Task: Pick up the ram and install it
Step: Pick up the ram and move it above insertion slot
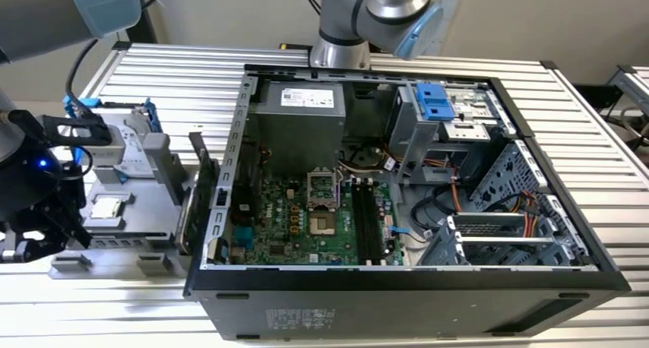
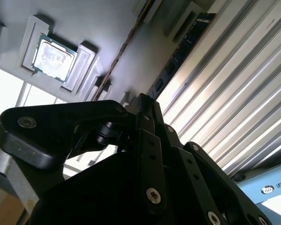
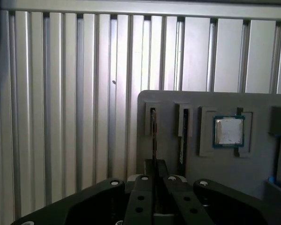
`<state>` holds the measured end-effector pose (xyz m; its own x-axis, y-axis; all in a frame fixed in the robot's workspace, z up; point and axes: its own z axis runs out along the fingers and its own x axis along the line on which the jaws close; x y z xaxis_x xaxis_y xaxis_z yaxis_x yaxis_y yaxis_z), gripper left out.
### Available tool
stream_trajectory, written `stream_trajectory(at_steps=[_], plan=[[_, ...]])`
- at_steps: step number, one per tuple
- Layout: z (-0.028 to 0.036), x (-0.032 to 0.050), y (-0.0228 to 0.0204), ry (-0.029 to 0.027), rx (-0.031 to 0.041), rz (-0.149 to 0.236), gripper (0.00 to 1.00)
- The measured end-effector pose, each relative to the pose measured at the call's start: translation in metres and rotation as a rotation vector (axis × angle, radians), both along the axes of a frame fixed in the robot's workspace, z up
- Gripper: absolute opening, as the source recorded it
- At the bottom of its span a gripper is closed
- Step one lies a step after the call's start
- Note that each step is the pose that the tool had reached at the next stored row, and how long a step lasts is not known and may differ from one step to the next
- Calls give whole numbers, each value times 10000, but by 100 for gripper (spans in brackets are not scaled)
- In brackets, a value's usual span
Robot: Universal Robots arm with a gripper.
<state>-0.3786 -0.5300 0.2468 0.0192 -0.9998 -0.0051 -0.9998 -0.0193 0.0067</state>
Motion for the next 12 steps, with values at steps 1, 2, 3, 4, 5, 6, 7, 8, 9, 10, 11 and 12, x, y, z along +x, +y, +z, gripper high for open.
stream_trajectory(at_steps=[1, 2, 3, 4, 5, 6, 7, 8, 9, 10, 11, 12], plan=[[13, 0, 0, -1, 1, 0, 0], [28, 0, 0, -1, 1, 0, 0], [43, 0, 0, 0, 1, 1, 0], [57, 0, 0, -1, 1, 1, 0], [71, 0, 0, 0, 1, 1, 0], [84, 0, 0, -1, 1, 0, 0], [99, 0, 0, -1, 1, 1, 0], [115, 0, 0, 0, 0, 0, 0], [129, 0, 0, 0, 1, 1, 0], [143, 0, 0, -1, 1, 1, 0], [158, 0, 0, -1, 1, 1, 0], [172, 0, 0, -1, 1, 1, 0]])
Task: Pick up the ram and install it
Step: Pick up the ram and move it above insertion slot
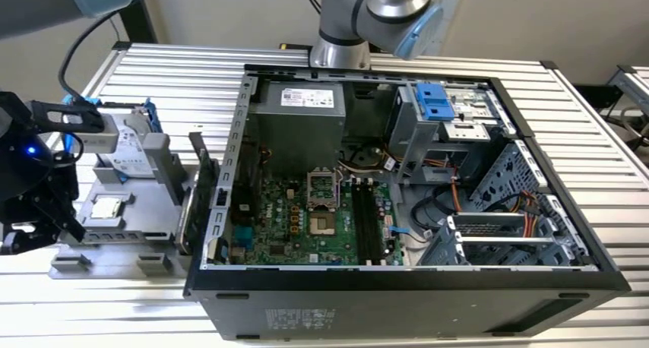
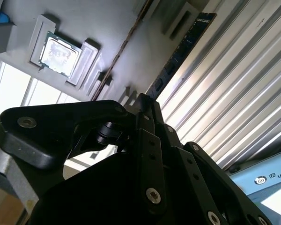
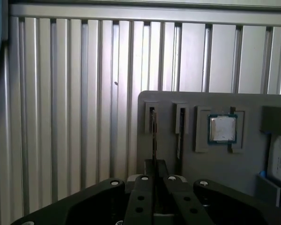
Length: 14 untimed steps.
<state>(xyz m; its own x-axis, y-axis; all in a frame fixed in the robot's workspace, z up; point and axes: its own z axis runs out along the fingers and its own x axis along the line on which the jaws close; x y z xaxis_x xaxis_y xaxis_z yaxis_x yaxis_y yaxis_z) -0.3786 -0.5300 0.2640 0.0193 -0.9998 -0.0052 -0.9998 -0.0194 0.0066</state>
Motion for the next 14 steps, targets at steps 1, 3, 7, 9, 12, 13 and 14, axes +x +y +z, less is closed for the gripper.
stream_trajectory(at_steps=[1, 3, 7, 9, 12, 13, 14], plan=[[15, 0, 0, 0, -1, 0, 0], [44, 0, 0, 0, 0, 0, 0], [101, 0, 0, 1, -1, 0, 0], [129, 0, 0, 0, 0, 0, 0], [164, 0, 0, 0, 0, 0, 0], [177, 0, 0, 0, 0, 0, 0], [192, 0, 0, 0, 0, 0, 0]])
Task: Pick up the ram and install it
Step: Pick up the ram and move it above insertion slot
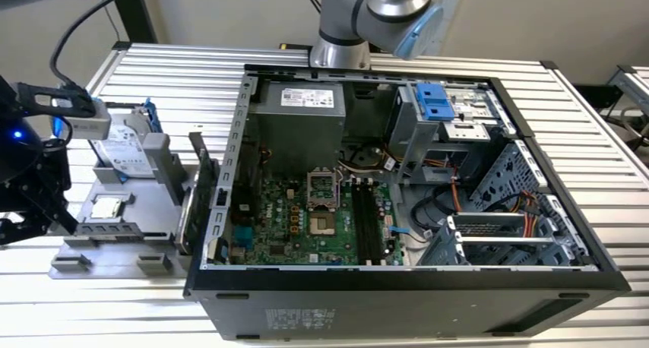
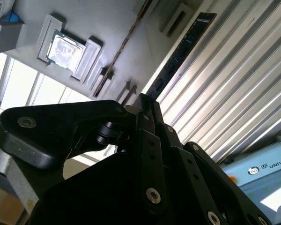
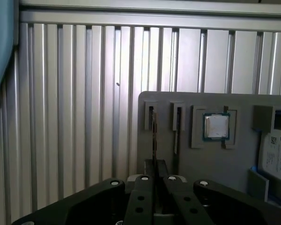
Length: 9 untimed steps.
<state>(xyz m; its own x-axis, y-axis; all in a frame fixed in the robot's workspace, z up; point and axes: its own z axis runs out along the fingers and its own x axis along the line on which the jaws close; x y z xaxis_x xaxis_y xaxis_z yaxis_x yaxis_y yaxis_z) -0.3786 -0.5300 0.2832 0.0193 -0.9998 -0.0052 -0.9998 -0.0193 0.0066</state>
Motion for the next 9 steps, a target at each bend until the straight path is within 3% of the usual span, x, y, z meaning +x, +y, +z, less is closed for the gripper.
stream_trajectory(at_steps=[9], plan=[[122, 0, 0, -1, 1, 0, 0]])
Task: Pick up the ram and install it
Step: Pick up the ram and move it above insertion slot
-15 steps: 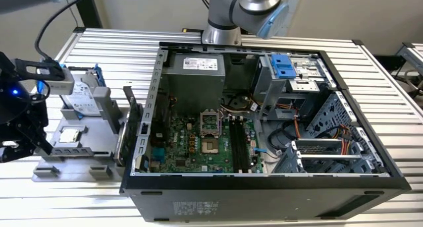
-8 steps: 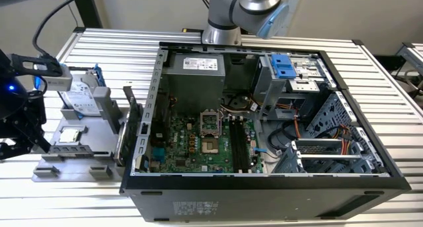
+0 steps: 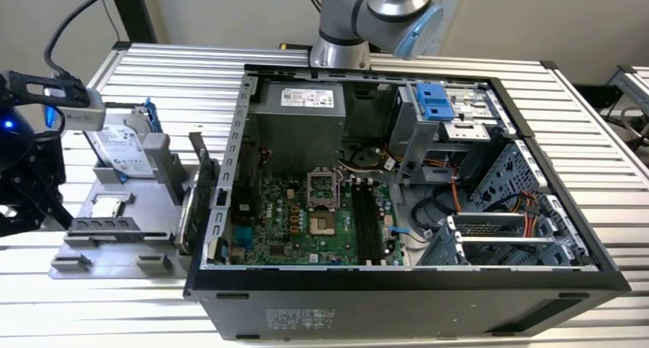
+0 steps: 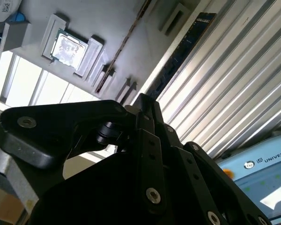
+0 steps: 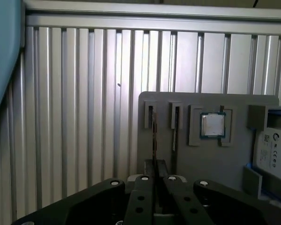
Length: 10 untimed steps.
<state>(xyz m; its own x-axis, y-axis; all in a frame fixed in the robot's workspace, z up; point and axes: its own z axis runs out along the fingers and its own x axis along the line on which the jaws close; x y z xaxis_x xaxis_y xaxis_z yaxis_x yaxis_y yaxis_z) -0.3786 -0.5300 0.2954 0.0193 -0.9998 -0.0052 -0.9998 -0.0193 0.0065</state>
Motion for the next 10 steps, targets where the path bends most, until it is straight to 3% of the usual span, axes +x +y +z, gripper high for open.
stream_trajectory(at_steps=[10], plan=[[161, 0, 0, 2, -1, 0, 0]])
